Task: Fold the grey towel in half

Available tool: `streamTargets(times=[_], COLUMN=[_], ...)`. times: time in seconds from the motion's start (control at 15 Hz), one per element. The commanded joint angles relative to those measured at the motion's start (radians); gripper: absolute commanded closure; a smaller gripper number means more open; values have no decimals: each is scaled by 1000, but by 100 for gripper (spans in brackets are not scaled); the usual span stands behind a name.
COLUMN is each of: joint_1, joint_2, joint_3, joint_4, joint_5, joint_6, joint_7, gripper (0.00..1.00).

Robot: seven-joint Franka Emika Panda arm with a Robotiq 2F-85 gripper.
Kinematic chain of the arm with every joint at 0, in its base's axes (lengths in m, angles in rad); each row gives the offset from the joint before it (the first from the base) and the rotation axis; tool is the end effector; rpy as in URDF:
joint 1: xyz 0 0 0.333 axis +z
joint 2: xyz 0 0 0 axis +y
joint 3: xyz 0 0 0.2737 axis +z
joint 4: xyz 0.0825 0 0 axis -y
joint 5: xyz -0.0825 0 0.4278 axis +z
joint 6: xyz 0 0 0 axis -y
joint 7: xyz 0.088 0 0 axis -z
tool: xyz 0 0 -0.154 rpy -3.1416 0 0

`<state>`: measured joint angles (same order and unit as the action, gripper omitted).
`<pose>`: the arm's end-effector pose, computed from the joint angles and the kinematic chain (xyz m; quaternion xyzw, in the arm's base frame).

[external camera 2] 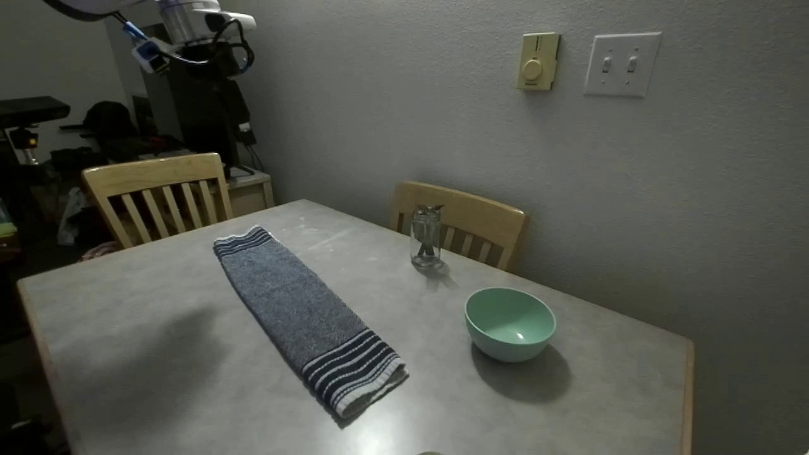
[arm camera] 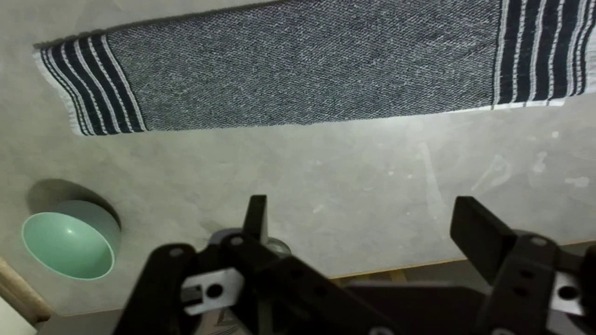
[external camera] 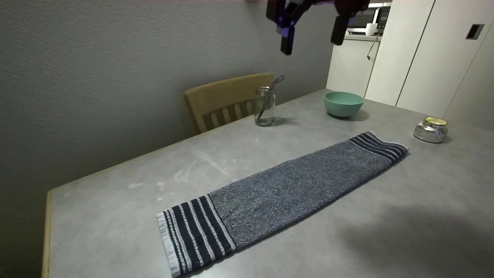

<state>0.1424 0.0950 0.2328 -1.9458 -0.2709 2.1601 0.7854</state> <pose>0.5978 0.2119 0.3387 0.9831 -0.1362 0.1090 0.0550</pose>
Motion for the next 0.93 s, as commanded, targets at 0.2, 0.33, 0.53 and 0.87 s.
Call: streamTargets(times=[0.2,0.33,0.53,0.87], joint_1=[79,106,142,168], joint_2=[300,387,495,488], joint_3=[-37,-46,-56,-84], joint_4=[307,402,536,510], joint_5=[42,59,94,98], joint_6=[-86,-112,-170,-132], joint_7=[-216,-278,-397,-374], gripper=[0,0,0,0])
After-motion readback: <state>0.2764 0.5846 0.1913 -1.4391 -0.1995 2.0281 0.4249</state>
